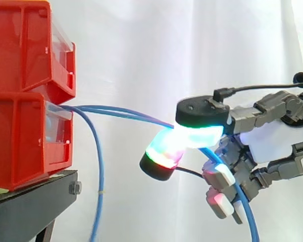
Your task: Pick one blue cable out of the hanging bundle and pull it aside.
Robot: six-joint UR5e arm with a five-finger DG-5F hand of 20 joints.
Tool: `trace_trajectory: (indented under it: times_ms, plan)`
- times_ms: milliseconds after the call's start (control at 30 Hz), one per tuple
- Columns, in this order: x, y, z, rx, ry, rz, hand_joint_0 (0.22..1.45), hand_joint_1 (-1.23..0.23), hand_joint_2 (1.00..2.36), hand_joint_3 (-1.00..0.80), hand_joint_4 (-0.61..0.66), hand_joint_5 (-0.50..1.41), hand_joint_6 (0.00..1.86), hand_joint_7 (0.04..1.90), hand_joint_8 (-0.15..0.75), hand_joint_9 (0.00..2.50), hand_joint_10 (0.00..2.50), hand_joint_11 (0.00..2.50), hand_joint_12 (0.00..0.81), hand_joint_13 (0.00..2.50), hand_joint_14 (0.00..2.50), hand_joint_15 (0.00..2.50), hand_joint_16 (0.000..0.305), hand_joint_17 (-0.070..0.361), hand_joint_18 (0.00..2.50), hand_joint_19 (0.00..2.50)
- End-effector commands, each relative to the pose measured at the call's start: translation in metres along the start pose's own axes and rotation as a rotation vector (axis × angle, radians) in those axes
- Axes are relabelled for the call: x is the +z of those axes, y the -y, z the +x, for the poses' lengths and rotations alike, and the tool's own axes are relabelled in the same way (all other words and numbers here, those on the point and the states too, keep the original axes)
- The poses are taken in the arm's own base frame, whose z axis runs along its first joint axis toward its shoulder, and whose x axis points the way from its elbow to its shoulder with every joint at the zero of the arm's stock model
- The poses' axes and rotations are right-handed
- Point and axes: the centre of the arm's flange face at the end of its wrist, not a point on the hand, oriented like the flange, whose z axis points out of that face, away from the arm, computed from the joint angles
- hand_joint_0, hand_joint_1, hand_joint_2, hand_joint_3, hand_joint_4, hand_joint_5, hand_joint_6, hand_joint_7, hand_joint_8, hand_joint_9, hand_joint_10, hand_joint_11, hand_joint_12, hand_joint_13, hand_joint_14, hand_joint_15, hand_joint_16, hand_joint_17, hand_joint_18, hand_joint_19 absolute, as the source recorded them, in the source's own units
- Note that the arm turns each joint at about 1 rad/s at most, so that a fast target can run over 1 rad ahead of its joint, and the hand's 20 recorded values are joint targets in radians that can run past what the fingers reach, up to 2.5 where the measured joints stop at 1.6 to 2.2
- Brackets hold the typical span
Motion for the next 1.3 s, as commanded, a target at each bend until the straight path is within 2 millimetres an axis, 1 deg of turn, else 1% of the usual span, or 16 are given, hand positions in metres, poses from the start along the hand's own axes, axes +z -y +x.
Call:
trace_trajectory:
  times_ms: [0,33,100,167,233,267,367,633,733,900,933,1033,1067,1100,1133,1267]
  plan:
    - [-0.001,-0.002,-0.001,-0.003,-0.001,-0.004,0.68,-0.82,1.0,-0.5,-0.15,-0.17,0.93,0.68,0.223,1.19,0.02,0.87,0.318,1.05,0.03,0.81,0.036,0.082,0.92,0.78]
    - [-0.001,-0.002,-0.001,-0.001,0.0,-0.004,0.7,-0.84,1.0,-0.5,-0.15,-0.17,0.93,0.67,0.223,1.19,0.02,0.87,0.314,1.05,0.03,0.8,0.036,0.081,0.92,0.77]
    - [0.0,-0.001,-0.001,-0.001,0.002,-0.003,0.63,-0.8,1.0,-0.5,-0.11,-0.17,0.92,0.69,0.215,1.19,0.02,0.87,0.313,1.04,0.03,0.82,0.036,0.081,0.92,0.78]
    - [0.0,-0.001,-0.001,-0.003,0.002,-0.003,0.52,-0.66,1.0,-0.5,-0.09,-0.17,0.92,0.69,0.224,1.2,0.02,0.86,0.337,1.05,0.02,0.82,0.04,0.091,0.91,0.78]
    - [0.0,0.0,-0.002,-0.003,0.003,-0.002,0.49,-0.56,1.0,-0.5,-0.09,-0.16,0.92,0.69,0.247,1.22,0.01,0.87,0.357,1.05,0.02,0.82,0.043,0.098,0.91,0.78]
    - [0.0,0.0,-0.002,-0.005,0.003,0.0,0.49,-0.51,1.0,-0.5,-0.08,-0.16,0.91,0.7,0.253,1.24,0.01,0.86,0.361,1.06,0.02,0.82,0.045,0.1,0.9,0.79]
    - [0.0,-0.001,-0.005,-0.017,0.009,0.001,0.5,-0.44,1.0,-0.5,-0.08,-0.15,0.9,0.71,0.261,1.25,0.02,0.87,0.362,1.05,0.02,0.83,0.045,0.1,0.89,0.8]
    - [0.001,0.001,-0.013,-0.033,0.067,0.006,0.51,-0.4,1.0,-0.5,-0.08,-0.14,0.89,0.74,0.263,1.27,0.02,0.86,0.358,1.06,0.03,0.83,0.045,0.1,0.88,0.83]
    - [0.001,0.001,-0.014,-0.038,0.076,0.009,0.57,-0.37,1.0,-0.5,-0.09,-0.14,0.88,0.76,0.241,1.28,0.02,0.89,0.339,1.06,0.03,0.84,0.042,0.093,0.87,0.84]
    - [0.001,0.002,-0.018,-0.063,0.105,0.013,0.58,-0.45,1.0,-0.43,-0.08,-0.14,0.88,0.76,0.241,1.27,0.02,0.89,0.338,1.06,0.03,0.85,0.041,0.093,0.88,0.84]
    - [0.001,0.002,-0.019,-0.069,0.114,0.015,0.58,-0.5,1.01,-0.39,-0.09,-0.15,0.88,0.75,0.242,1.25,0.02,0.89,0.338,1.06,0.02,0.85,0.041,0.093,0.88,0.83]
    - [0.002,0.003,-0.033,-0.115,0.196,0.024,0.58,-0.57,1.01,-0.32,-0.09,-0.15,0.88,0.77,0.246,1.24,0.02,0.9,0.339,1.06,0.03,0.85,0.041,0.093,0.88,0.84]
    - [0.002,0.003,-0.033,-0.127,0.204,0.025,0.58,-0.61,1.01,-0.3,-0.08,-0.15,0.89,0.77,0.249,1.23,0.02,0.89,0.344,1.06,0.03,0.84,0.041,0.093,0.88,0.84]
    - [0.002,0.003,-0.034,-0.137,0.211,0.026,0.58,-0.62,1.01,-0.29,-0.08,-0.15,0.89,0.77,0.25,1.23,0.02,0.9,0.341,1.05,0.03,0.84,0.041,0.093,0.88,0.84]
    - [0.002,0.003,-0.035,-0.156,0.22,0.029,0.58,-0.68,1.02,-0.26,-0.07,-0.16,0.9,0.76,0.25,1.22,0.02,0.91,0.339,1.05,0.03,0.84,0.041,0.093,0.88,0.83]
    - [0.002,0.003,-0.035,-0.193,0.224,0.03,0.62,-0.79,1.02,-0.25,-0.08,-0.17,0.92,0.75,0.244,1.2,0.02,0.91,0.336,1.04,0.03,0.84,0.04,0.091,0.9,0.82]
